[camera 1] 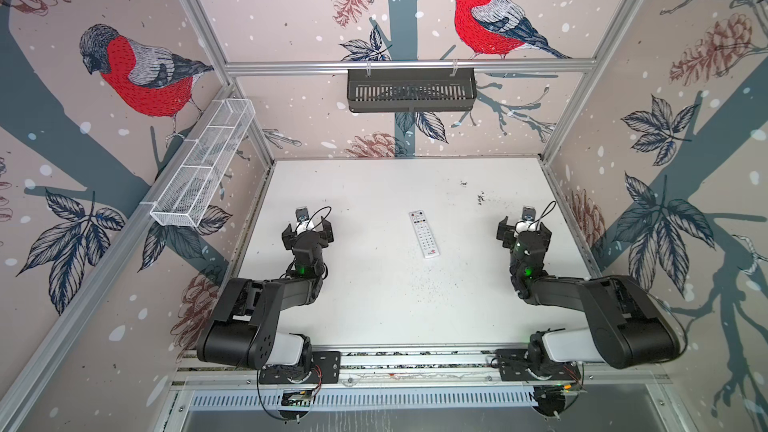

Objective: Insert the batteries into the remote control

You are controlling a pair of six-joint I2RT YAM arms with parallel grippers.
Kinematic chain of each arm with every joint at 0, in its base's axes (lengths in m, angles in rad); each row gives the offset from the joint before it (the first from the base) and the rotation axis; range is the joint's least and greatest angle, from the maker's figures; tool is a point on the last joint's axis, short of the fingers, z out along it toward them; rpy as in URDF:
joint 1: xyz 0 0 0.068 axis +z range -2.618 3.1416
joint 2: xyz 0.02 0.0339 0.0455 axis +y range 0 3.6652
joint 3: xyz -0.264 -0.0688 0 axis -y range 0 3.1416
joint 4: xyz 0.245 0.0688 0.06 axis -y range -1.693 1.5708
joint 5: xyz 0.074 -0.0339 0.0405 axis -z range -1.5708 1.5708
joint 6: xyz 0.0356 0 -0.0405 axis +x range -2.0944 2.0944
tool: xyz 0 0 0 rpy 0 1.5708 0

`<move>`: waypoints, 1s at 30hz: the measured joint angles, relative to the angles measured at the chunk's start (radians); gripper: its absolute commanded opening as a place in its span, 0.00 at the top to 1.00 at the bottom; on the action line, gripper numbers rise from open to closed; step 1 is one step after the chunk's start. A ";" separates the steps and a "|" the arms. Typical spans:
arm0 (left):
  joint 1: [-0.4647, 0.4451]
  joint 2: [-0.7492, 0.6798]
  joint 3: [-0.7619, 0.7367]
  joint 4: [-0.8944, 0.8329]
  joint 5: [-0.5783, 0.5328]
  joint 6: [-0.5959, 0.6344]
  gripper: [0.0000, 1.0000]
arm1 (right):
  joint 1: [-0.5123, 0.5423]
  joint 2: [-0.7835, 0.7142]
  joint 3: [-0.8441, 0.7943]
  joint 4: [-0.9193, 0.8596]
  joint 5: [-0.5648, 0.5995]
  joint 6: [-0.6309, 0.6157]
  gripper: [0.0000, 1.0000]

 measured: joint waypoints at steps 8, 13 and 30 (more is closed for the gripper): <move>0.066 0.050 -0.034 0.119 0.045 -0.003 0.03 | -0.009 -0.122 -0.097 0.121 0.000 0.014 0.00; 0.077 0.131 -0.113 0.241 0.080 -0.008 0.03 | -0.010 -0.126 -0.097 0.131 -0.002 0.014 0.01; 0.077 0.143 -0.097 0.351 0.097 -0.008 0.03 | -0.194 -0.214 -0.103 0.067 -0.170 0.148 0.01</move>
